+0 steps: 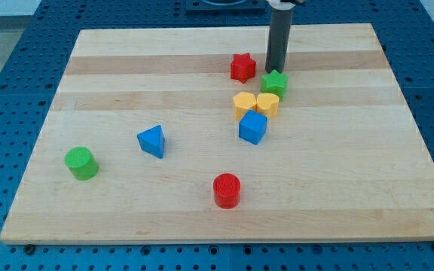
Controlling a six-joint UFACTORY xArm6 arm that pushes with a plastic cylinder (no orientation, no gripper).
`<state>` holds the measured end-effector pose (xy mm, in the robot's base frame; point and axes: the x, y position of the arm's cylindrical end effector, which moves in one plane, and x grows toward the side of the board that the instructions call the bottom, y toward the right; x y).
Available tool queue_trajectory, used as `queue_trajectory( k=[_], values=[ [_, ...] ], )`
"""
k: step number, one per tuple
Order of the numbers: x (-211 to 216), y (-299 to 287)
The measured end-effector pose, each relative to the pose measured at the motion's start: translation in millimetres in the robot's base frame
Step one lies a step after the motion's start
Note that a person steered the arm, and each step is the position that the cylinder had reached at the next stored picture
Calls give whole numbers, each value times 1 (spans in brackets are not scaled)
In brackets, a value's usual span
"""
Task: Separate the group of blocks
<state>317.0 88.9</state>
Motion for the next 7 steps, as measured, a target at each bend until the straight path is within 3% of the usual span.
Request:
queue_trajectory(
  k=[5, 7],
  values=[
    [33, -103],
    [73, -100]
  ],
)
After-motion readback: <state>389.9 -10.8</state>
